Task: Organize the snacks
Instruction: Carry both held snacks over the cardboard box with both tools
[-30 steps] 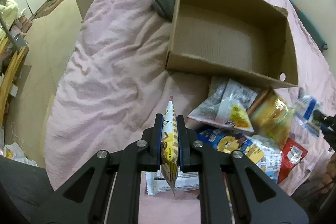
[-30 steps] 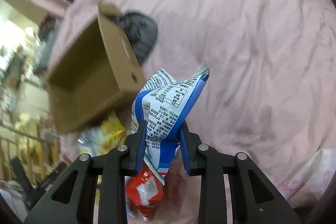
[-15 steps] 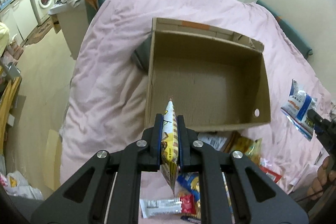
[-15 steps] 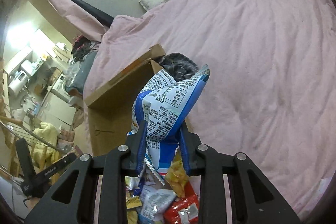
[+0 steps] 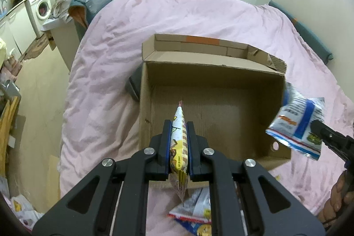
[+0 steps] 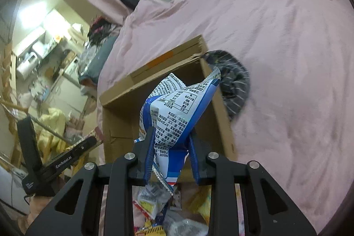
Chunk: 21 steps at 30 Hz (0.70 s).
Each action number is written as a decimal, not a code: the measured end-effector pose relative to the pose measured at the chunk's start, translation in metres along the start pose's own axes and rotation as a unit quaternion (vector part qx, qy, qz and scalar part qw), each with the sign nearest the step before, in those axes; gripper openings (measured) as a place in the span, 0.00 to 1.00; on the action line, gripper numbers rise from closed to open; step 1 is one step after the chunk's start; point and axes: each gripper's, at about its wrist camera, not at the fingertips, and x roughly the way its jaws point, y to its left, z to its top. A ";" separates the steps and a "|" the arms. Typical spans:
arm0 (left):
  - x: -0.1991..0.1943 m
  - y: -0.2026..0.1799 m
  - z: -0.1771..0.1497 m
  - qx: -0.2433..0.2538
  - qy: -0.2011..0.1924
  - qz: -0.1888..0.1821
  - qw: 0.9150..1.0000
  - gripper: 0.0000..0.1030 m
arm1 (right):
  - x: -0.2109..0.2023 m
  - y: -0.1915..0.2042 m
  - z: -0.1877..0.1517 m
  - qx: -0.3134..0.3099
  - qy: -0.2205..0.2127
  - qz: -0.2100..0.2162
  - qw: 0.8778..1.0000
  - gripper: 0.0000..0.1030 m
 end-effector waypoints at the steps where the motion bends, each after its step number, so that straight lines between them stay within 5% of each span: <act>1: 0.004 -0.001 0.001 0.001 0.000 0.001 1.000 0.09 | 0.008 0.003 0.003 -0.004 0.006 0.000 1.000 0.29; 11: 0.055 0.000 0.002 0.007 0.023 0.010 1.000 0.09 | 0.069 0.016 0.003 -0.041 0.052 0.004 0.998 0.29; 21: 0.065 -0.015 -0.007 0.047 0.020 0.006 0.999 0.10 | 0.095 0.006 -0.005 -0.055 0.078 -0.018 0.995 0.29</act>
